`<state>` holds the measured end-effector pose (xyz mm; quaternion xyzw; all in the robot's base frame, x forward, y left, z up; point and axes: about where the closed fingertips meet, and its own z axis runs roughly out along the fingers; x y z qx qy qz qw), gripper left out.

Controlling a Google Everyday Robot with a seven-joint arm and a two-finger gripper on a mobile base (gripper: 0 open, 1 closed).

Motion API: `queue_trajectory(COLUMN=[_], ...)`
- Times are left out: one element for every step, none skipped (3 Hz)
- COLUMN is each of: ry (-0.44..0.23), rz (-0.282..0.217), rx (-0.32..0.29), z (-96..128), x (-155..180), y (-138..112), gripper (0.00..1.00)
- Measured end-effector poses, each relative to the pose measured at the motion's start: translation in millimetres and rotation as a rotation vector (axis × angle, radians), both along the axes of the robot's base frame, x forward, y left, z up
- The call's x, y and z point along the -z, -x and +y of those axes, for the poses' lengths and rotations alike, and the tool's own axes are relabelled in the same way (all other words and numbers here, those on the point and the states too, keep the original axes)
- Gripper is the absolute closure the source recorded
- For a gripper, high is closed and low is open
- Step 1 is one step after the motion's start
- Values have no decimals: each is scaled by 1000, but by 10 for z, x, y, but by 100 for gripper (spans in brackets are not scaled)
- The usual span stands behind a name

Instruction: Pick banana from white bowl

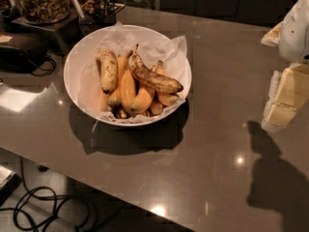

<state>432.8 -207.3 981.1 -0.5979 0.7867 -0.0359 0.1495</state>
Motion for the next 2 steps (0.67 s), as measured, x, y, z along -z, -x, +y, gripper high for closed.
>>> queue_trajectory(ry=[46,112], rz=[35,29], rx=[17,8], z=[308,750], x=[-82,-198], y=[113,182], gripper=[0,0])
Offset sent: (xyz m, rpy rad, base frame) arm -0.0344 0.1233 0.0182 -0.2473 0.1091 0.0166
